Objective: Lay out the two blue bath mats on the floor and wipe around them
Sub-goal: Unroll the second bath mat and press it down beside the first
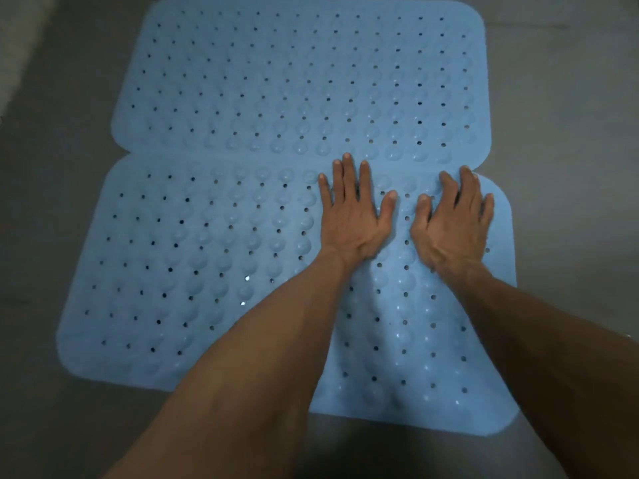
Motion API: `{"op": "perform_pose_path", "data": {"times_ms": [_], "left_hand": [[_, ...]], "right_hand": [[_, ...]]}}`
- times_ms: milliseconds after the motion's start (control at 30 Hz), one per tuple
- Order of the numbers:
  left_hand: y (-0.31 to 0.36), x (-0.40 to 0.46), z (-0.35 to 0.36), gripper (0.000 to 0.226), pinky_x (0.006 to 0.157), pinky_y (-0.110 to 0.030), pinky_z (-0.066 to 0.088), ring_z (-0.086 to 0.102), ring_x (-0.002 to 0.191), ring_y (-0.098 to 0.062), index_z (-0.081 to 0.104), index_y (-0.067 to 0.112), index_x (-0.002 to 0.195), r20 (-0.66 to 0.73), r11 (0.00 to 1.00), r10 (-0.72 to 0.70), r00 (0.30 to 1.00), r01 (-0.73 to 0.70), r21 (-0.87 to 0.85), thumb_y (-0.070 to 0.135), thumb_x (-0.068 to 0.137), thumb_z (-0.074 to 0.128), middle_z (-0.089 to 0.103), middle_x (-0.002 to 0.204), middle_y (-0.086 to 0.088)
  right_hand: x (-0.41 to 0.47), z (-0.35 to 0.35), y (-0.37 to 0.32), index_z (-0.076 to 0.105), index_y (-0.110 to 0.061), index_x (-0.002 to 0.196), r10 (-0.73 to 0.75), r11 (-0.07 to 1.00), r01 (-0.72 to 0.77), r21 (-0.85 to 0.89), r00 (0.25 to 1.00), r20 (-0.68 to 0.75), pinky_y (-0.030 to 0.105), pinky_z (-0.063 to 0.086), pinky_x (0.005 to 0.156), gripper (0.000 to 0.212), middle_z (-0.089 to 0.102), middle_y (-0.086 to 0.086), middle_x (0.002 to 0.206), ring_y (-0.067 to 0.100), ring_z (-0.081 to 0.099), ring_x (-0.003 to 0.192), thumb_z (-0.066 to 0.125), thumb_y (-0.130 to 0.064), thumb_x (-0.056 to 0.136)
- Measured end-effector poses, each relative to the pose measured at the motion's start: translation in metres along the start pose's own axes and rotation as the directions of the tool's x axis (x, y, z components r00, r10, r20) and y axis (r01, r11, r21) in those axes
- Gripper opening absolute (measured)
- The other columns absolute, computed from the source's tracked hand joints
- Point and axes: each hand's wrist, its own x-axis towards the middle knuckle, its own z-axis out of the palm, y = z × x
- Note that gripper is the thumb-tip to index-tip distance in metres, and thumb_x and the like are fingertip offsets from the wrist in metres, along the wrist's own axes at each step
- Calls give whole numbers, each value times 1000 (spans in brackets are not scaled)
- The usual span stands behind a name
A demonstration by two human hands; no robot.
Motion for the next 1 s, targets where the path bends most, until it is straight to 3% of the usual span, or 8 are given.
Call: {"op": "perform_pose_path", "data": {"times_ms": [133, 200, 333, 467, 567, 867, 1000], "left_hand": [[-19, -19, -23, 68, 122, -44, -11, -14, 151, -16, 4, 10, 157, 6, 960, 81, 997, -76, -268, 50, 103, 18, -10, 165, -6], [-48, -44, -31, 65, 122, -42, -14, -11, 152, -17, 8, 9, 157, -52, 967, 84, 995, -94, -237, 45, 104, 20, -5, 165, -7], [-137, -99, -41, 66, 123, -44, -8, 0, 153, -23, 21, 4, 154, -156, 998, 46, 987, -53, -44, 44, 103, 20, 7, 164, -13], [-215, -144, -56, 70, 123, -44, -5, 2, 153, -25, 21, 3, 154, -190, 991, -133, 973, 136, 3, 48, 100, 17, 8, 164, -15], [-253, -168, -62, 72, 123, -45, -4, 2, 153, -26, 20, 3, 154, -195, 985, -162, 967, 171, 32, 49, 99, 17, 6, 164, -16], [-267, -170, -56, 76, 122, -52, -1, -3, 152, -28, 12, 5, 156, -122, 977, -203, 972, 209, 41, 56, 99, 16, 0, 164, -15], [-268, -162, -65, 76, 122, -50, 8, 20, 147, -36, 31, 2, 149, -129, 980, -200, 971, 200, -13, 57, 97, 25, 23, 159, -19]], "right_hand": [[-4, -6, -8, 15, -15, 160, 70, 994, -58, -95, 990, 122, 52, -4, 125, 68, 0, 9, 169, 24, -4, 156, 15, -49, 102], [-22, -9, -23, 14, -10, 159, 87, 991, -76, -108, 991, 101, 51, -4, 125, 69, -1, 11, 169, 25, -4, 156, 16, -49, 102], [-93, 1, -88, 21, -8, 157, -61, 998, 61, 5, 998, 12, 50, 2, 126, 65, 11, 13, 168, 27, 5, 156, 28, -45, 104], [-160, 30, -167, 19, -8, 159, -173, 984, 168, 51, 978, 120, 49, 0, 126, 67, 7, 14, 168, 27, 2, 156, 25, -47, 105], [-196, 50, -214, 21, -7, 159, -230, 972, 220, 87, 962, 143, 48, -1, 126, 68, 8, 14, 168, 26, 2, 156, 25, -48, 104], [-208, 68, -233, 38, -11, 149, -214, 976, 212, 46, 976, 36, 51, 11, 125, 59, 31, 14, 161, 29, 21, 152, 33, -47, 102], [-203, 69, -245, 47, -11, 139, -131, 988, 134, 75, 991, -35, 53, 20, 122, 52, 42, 15, 153, 31, 34, 145, 42, -45, 100]]}}
